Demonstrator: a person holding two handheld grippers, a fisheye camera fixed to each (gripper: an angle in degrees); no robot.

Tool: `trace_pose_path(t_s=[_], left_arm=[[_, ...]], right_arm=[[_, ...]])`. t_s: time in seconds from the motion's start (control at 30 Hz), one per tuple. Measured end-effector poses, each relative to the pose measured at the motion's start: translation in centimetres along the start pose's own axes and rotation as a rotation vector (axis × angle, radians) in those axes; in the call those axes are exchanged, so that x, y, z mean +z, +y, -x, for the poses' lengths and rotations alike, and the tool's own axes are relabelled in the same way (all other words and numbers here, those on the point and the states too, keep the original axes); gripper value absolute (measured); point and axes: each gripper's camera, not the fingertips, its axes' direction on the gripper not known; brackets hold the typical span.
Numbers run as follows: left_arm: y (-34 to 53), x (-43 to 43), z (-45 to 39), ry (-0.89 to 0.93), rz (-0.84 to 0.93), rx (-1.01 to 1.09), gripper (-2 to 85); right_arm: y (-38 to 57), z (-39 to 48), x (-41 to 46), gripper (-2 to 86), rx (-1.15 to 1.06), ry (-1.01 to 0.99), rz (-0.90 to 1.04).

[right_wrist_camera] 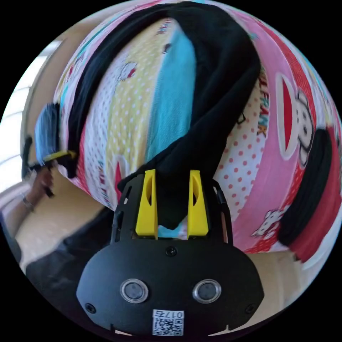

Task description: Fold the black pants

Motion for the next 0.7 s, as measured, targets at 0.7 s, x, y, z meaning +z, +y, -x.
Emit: trace_pose_path(t_s=[0.7], left_arm=[[2.5,0.2,1.8,0.142,0.311,0.112,9.9]], right_arm=[[21.8,-24.5,2.2,6.0,0.879,-1.200,-0.646]])
